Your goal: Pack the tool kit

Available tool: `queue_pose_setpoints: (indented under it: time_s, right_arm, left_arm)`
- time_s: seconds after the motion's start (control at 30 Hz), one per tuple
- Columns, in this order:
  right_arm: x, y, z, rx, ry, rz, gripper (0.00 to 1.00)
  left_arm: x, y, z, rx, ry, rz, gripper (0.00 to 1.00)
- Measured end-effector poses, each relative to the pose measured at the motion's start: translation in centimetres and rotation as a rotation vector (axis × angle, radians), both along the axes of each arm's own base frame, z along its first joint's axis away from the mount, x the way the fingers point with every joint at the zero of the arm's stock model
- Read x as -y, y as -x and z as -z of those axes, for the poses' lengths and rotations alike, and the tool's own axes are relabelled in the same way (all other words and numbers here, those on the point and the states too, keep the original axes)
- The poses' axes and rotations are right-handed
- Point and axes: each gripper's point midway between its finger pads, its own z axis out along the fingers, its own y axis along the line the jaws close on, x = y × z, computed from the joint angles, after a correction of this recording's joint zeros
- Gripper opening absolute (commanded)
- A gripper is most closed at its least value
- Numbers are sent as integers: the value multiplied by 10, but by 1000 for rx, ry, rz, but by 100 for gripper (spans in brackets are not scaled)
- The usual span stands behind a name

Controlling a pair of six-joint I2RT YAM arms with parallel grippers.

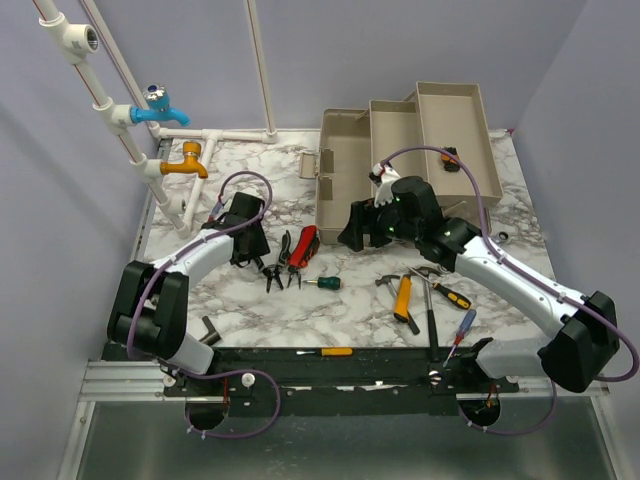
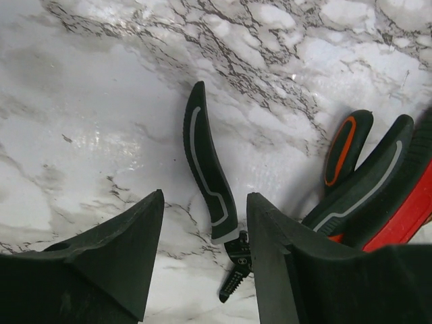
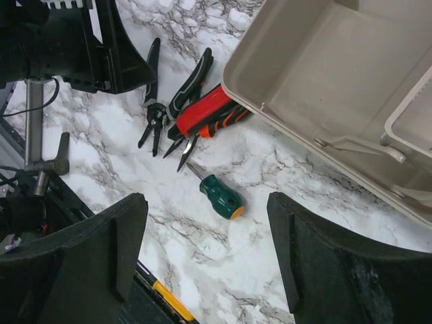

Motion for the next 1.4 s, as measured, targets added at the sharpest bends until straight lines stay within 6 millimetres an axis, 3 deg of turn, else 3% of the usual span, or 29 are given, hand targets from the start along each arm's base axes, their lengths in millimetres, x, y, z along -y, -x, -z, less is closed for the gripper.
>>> queue_pose_setpoints:
  time_s: [0.27, 0.43, 0.7, 1.03, 1.3, 1.4]
  right_arm:
    - [2, 2, -11, 24, -19, 2, 79]
    - [4, 4, -21, 46, -35, 2, 79]
    - [8, 7, -37, 84, -61, 9, 79]
    - [13, 8, -42, 100, -63, 24, 79]
    - [14, 10, -41, 101, -62, 24, 79]
    - [14, 10, -41, 102, -62, 24, 79]
  left_arm:
    - [19, 4, 5, -91, 26, 20, 51]
    - [22, 17, 8, -146, 29, -13, 44]
    - [38, 31, 11, -191, 41, -20, 43]
    - [55, 41, 13, -178, 102, -52, 47]
    - [54, 49, 19, -152, 161, -186, 52]
    - [55, 49, 19, -126, 198, -229, 44]
